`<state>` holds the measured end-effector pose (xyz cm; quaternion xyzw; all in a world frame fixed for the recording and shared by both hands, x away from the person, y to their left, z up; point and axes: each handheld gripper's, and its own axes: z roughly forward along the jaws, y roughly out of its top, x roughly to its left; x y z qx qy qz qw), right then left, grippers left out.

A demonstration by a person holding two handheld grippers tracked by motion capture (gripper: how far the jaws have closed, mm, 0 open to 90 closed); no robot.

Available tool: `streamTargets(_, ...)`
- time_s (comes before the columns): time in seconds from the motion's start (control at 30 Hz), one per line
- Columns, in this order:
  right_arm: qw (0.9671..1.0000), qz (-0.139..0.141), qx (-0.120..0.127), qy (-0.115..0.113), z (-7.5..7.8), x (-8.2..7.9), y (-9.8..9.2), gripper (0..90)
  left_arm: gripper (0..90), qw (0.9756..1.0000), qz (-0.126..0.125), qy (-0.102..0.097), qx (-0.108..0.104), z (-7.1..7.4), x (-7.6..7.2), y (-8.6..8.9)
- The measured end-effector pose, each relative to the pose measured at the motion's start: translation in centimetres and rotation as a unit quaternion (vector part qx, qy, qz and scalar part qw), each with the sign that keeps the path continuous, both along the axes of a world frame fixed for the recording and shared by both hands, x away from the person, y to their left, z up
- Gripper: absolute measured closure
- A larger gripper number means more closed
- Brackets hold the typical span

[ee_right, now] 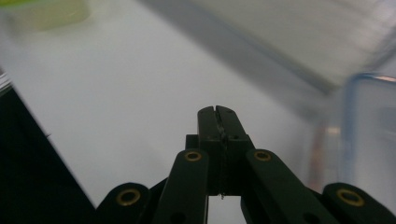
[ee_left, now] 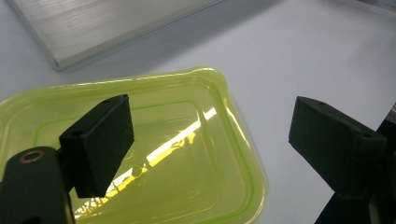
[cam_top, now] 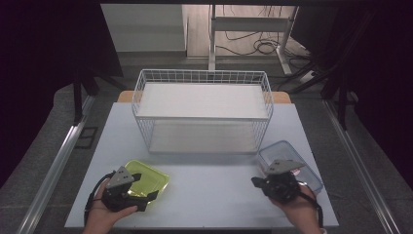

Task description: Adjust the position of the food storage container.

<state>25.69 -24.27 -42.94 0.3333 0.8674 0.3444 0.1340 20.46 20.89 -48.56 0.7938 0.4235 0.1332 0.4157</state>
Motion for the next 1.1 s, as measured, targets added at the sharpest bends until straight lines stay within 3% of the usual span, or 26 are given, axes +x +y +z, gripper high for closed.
streamTargets(0.17, 0.9977, -0.065, 0.012, -0.017, 1.1, 2.1, -4.0, 88.7, 14.0, 1.0, 0.006, 0.001, 0.001, 0.0, 0.1, 0.2)
streamTargets(0.3, 0.9921, -0.122, 0.002, -0.029, 1.7, 3.3, -7.5, 88.7, 14.0, 1.0, 0.006, 0.0, 0.002, 0.1, 0.1, 0.2)
streamTargets(0.4, 0.9885, -0.149, 0.008, -0.024, 2.0, 4.4, -9.7, 88.8, 14.0, 1.0, 0.009, -0.002, -0.001, 0.3, 0.1, 0.4)
streamTargets(0.6, 0.9849, -0.172, -0.017, -0.002, 1.3, 6.4, -11.4, 88.8, 14.2, 0.9999, 0.012, -0.007, -0.002, 0.4, 0.0, 0.5)
streamTargets(0.83, 0.9772, -0.206, -0.05, 0.013, 0.4, 7.7, -12.9, 88.8, 14.2, 1.0, 0.009, -0.003, 0.002, 0.1, 0.2, 0.5)
streamTargets(1.0, 0.9733, -0.214, -0.076, 0.034, -0.8, 8.4, -13.8, 88.8, 14.3, 1.0, 0.008, -0.005, 0.003, 0.2, 0.0, 0.5)
streamTargets(1.1, 0.972, -0.216, -0.08, 0.046, -1.5, 8.8, -14.2, 88.8, 14.3, 1.0, 0.006, -0.005, 0.005, 0.2, 0.0, 0.4)
